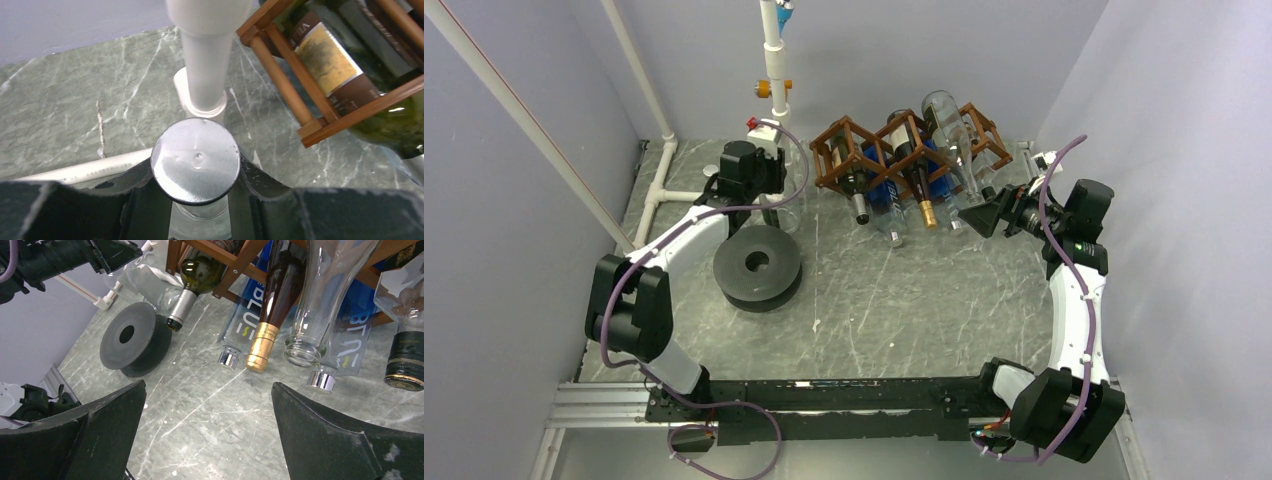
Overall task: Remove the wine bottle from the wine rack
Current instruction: Place the wine bottle at the center of the board.
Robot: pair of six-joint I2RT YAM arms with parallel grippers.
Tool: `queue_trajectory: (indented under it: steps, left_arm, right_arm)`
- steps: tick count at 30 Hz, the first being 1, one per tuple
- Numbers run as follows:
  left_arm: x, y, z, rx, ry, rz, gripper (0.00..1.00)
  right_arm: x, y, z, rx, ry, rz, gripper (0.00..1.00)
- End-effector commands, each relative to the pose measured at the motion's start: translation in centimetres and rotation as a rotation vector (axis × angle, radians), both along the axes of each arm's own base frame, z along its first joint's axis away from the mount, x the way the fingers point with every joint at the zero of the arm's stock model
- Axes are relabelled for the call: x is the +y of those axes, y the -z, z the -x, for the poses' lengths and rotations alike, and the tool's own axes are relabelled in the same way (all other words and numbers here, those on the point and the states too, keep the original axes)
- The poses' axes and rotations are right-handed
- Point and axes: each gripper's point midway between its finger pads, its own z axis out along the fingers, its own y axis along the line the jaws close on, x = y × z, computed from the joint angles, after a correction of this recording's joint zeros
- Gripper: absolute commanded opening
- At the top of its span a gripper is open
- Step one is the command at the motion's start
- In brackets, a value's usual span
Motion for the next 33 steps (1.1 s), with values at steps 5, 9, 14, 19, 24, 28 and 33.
queue_trajectory:
  steps: [5,9,14,19,24,28,33]
  left_arm:
    - [1.6,-9.5,-1.8,-0.327,-0.075,0.053,0.00]
    - [1.7,-9.0,-1.8,-0.315,-0.076,0.046,0.00]
    - [1.9,-8.2,-1.9,-0.293,-0.093,0.050,0.13]
    - [2.1,-8.1,-1.8,-0.278,-0.107,0.055,0.33]
    - [2.3,-8.3,-1.7,-0.259,-0.123,0.058,0.47]
    - [2.4,-8.7,-1.5,-0.256,-0.125,0.065,0.55]
    - [2.3,-9.7,-1.0,-0.248,-0.120,0.080,0.63]
  right_arm:
    - [-0.1,-1.0,0.0,-0.054,-0.002,0.027,0.99]
    - [-0.1,-1.0,0.1,-0.055,-0.001,0.028,0.99]
    - [-0.1,-1.0,0.1,-0.057,0.003,0.031,0.99]
    - [-0.1,-1.1,0.1,-0.060,0.003,0.032,0.99]
    - [-0.1,-1.1,0.1,-0.061,0.005,0.034,0.99]
    - [-0.1,-1.2,0.1,-0.063,0.006,0.037,0.99]
    - [-0.2,-1.2,0.1,-0.065,0.008,0.040,0.99]
